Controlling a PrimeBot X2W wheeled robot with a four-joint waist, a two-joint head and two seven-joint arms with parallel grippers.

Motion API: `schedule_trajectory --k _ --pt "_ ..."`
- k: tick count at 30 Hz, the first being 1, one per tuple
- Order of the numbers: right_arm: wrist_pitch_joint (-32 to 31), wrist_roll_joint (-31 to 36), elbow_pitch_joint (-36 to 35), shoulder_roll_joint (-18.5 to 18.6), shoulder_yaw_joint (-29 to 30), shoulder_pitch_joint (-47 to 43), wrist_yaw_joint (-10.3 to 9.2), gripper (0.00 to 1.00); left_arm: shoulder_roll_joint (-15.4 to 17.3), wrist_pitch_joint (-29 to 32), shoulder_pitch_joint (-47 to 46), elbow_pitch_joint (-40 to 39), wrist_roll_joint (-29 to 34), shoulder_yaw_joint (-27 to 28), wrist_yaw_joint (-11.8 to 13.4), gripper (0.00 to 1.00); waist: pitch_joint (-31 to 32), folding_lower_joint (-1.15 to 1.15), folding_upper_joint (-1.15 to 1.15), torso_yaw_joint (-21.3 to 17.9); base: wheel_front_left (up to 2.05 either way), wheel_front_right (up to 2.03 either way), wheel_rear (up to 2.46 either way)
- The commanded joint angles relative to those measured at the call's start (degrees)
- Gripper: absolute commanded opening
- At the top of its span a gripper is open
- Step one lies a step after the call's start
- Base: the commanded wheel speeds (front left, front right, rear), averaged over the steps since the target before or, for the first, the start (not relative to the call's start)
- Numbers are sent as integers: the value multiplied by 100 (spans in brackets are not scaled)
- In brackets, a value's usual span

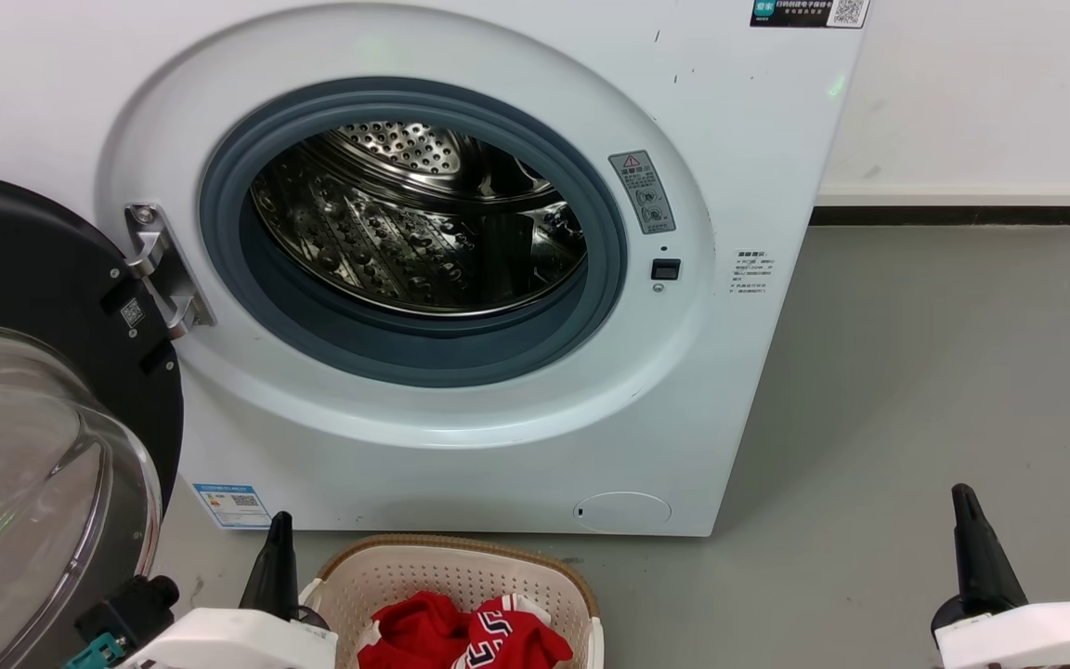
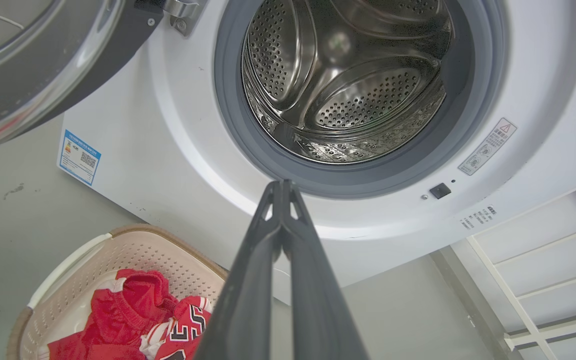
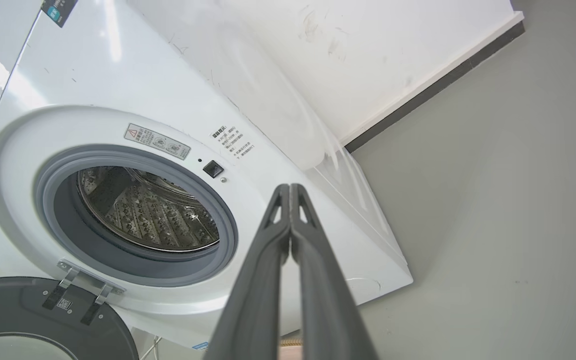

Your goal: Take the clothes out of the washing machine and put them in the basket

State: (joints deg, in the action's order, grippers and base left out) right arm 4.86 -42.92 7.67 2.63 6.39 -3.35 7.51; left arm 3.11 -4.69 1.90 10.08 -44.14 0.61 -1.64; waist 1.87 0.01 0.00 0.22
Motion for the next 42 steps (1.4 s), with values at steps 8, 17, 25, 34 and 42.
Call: schedule_trajectory --k 8,17,25,34,42 --pt "-184 -803 62 23 5 285 0 0 0 171 -231 19 -778 116 -125 0 -22 0 0 -2 0 0 0" --pt "-343 -1463 152 25 6 409 -1 0 -4 327 -333 78 -1420 195 -198 0 -44 0 0 -5 0 0 0" --pt "-463 -2005 230 27 7 504 -1 0 -7 454 -425 129 -1947 262 -264 0 -63 0 0 -7 0 0 0" --pt "-596 -2573 307 29 8 594 -1 0 -11 587 -510 179 -2504 323 -331 0 -86 0 0 -9 0 0 0" --pt "-701 -3038 378 31 8 671 -1 0 -15 697 -573 224 -2954 384 -386 0 -105 0 0 -11 0 0 0"
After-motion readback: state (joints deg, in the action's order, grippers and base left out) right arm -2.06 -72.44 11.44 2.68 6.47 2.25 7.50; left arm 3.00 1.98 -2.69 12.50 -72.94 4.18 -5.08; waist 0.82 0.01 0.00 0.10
